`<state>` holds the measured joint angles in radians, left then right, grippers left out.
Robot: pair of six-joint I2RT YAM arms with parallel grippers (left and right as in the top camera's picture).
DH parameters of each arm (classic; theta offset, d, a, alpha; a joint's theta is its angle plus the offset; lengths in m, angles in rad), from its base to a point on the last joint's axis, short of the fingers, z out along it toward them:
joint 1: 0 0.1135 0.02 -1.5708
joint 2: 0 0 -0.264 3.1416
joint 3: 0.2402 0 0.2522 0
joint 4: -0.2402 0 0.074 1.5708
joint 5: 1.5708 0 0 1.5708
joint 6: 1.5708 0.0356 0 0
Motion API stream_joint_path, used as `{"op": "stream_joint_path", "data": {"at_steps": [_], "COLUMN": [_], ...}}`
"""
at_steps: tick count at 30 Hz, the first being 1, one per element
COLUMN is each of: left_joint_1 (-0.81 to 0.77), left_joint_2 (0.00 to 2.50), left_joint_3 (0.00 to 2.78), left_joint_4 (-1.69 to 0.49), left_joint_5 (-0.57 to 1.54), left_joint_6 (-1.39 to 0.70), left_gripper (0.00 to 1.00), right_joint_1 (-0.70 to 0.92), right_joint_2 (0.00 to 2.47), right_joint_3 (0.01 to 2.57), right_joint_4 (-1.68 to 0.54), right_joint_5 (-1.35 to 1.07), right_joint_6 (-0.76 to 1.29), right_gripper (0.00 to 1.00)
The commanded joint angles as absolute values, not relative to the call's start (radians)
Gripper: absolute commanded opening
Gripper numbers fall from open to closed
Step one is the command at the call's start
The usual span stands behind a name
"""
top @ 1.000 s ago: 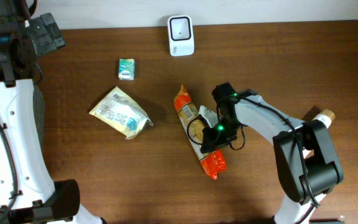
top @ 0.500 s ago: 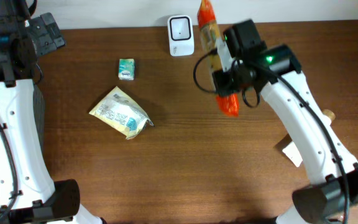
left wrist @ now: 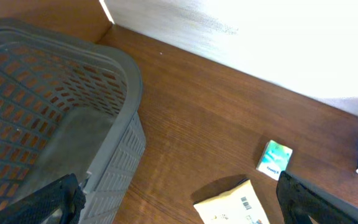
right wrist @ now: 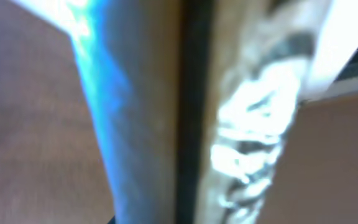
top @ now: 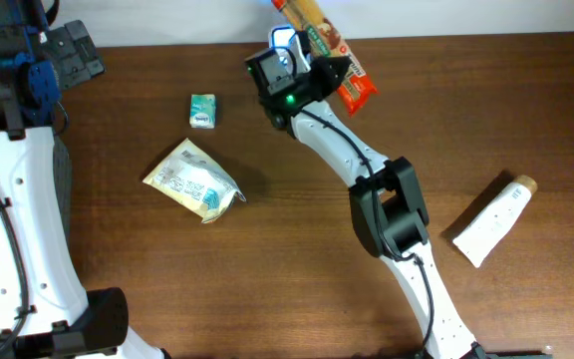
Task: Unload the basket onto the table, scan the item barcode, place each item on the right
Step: 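Hold the spaghetti pack up in front of the barcode scanner, then carry the spaghetti right and set it beside the white tube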
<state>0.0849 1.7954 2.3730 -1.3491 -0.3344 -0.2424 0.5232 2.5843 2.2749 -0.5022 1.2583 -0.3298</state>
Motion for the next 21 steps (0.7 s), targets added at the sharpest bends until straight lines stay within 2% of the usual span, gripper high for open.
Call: {"op": "stream_joint_path", "data": {"at_steps": [1,3,13,15,21], "left_joint_1": [0.088,0.088,0.088,0.088,0.088], "left_joint_2": [1.798,1.798,1.798,1.798,1.798], "left_joint_3": [2.373,2.373,2.373,2.373,2.373], "left_joint_4": [-1.349,-1.349,-1.349,-1.349,-1.349], "left_joint_5": [-0.345,-0.345,-0.344,-0.345,-0.345], "left_joint_6": [-0.230,-0.230,-0.230,-0.230,-0.230], "left_gripper": [0.99,0.99,0.99,0.99,0.99], "right_joint_1": [0.516,0.516,0.517,0.527,0.623], "right_joint_2": [2.571,2.592,2.660,2.660,2.463], "right_joint_3": [2.326,2.325,2.312,2.313,2.313], "right_joint_4": [-0.367,-0.295,-0.298,-0.295,-0.319], "right_joint_5": [1.396,1.376,1.415,1.453,1.458], "right_joint_6": [-0.382,-0.463,-0.510,-0.619,-0.628], "right_gripper": [0.04,0.04,0.04,0.04,0.04]}}
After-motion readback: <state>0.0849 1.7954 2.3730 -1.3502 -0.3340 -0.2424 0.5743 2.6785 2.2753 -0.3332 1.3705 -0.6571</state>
